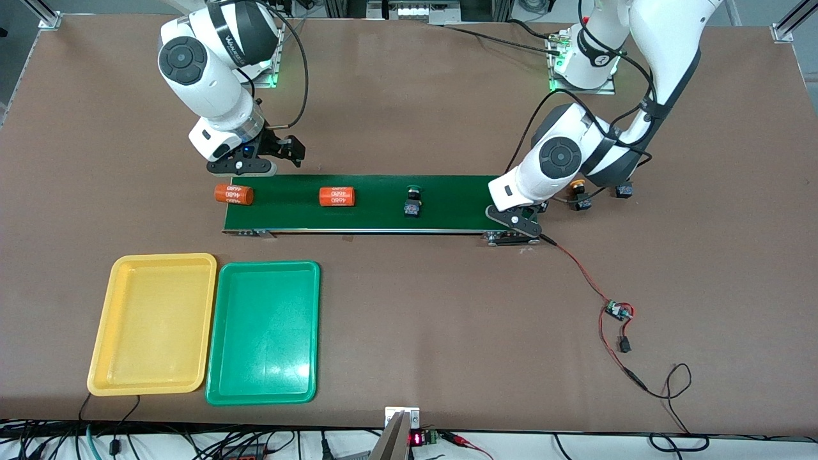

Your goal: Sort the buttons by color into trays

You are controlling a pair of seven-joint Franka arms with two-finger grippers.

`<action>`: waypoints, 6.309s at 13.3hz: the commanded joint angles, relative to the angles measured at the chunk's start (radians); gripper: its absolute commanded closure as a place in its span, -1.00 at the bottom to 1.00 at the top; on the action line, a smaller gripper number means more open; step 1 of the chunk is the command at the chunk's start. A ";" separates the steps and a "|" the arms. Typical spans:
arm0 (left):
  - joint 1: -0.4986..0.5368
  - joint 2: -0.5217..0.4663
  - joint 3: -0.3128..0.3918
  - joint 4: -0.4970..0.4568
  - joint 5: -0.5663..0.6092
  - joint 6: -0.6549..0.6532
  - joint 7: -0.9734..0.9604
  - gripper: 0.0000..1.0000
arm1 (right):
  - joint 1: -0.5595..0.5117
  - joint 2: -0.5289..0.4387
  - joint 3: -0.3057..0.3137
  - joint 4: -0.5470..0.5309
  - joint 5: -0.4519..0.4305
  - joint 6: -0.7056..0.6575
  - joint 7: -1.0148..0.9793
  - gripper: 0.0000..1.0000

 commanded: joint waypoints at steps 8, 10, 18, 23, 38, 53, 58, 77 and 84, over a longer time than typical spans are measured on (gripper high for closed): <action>0.153 -0.033 0.121 0.013 -0.043 -0.026 0.045 -1.00 | 0.104 0.104 -0.002 0.113 -0.015 0.014 0.154 -1.00; 0.199 0.006 0.153 0.001 -0.042 -0.026 0.045 -1.00 | 0.155 0.202 -0.002 0.224 -0.033 0.014 0.236 -1.00; 0.253 -0.012 0.170 -0.122 -0.042 -0.025 -0.147 -1.00 | 0.270 0.496 -0.005 0.487 -0.204 0.121 0.531 -1.00; 0.253 -0.035 0.170 -0.191 -0.042 -0.016 -0.156 -1.00 | 0.270 0.523 -0.005 0.486 -0.207 0.123 0.531 -1.00; 0.244 -0.025 0.166 -0.220 -0.055 -0.014 -0.164 -0.26 | 0.296 0.591 -0.005 0.472 -0.216 0.112 0.491 0.68; 0.076 -0.126 0.036 -0.016 -0.058 -0.043 -0.173 0.80 | -0.091 0.646 -0.030 0.795 -0.248 0.054 0.127 0.87; -0.040 -0.095 0.025 -0.027 -0.053 -0.042 -0.130 0.86 | -0.217 0.778 -0.030 0.822 -0.251 0.187 -0.026 0.85; 0.016 -0.124 0.026 -0.022 -0.056 0.002 -0.087 -1.00 | -0.213 0.772 -0.011 0.702 -0.245 0.232 -0.054 -1.00; 0.271 -0.135 0.032 -0.071 -0.046 -0.115 -0.061 -1.00 | -0.216 0.440 0.128 0.446 -0.234 -0.037 0.076 -1.00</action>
